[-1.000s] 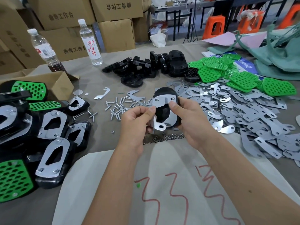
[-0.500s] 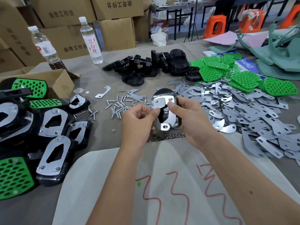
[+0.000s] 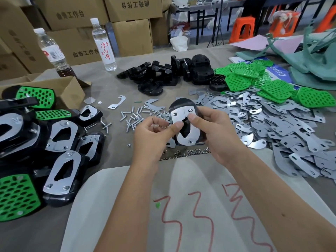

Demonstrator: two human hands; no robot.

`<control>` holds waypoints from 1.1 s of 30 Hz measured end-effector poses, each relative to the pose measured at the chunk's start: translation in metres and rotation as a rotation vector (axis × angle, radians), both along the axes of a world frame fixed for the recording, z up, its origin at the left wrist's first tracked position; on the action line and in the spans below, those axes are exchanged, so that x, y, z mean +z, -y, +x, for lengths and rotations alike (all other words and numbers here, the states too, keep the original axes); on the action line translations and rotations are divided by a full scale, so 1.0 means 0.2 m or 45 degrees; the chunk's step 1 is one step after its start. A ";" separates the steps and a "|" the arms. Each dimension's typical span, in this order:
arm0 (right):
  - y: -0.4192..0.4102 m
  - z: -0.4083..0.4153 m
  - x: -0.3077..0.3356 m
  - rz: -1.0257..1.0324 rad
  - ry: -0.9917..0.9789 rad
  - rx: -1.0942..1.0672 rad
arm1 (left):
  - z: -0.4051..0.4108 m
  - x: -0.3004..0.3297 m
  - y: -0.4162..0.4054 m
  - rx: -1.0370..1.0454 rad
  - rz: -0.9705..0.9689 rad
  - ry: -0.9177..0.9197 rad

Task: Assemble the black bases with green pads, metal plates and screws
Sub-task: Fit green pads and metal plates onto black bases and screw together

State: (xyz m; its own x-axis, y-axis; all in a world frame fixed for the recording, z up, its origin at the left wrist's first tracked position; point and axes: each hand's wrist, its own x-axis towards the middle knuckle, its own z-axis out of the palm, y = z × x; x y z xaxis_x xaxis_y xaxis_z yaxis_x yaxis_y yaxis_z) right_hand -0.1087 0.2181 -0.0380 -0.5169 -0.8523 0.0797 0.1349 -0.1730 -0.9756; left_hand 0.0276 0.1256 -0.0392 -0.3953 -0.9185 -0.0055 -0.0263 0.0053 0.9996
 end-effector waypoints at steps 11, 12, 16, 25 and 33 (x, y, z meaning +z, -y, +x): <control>0.01 0.03 0.00 0.043 -0.779 -0.154 | 0.06 0.09 0.06 0.289 0.339 -0.454; 0.02 0.04 -0.01 0.079 -1.051 -0.132 | 0.08 0.09 0.09 0.350 0.362 -0.470; 0.06 0.16 -0.03 0.196 -1.538 0.181 | 0.17 0.09 0.16 0.513 0.377 -0.473; 0.12 0.17 -0.02 0.409 -1.495 0.182 | 0.17 0.07 0.17 0.488 0.451 -0.378; 0.07 0.10 -0.04 -0.039 -0.628 -0.235 | 0.10 0.08 0.08 0.078 0.334 -0.091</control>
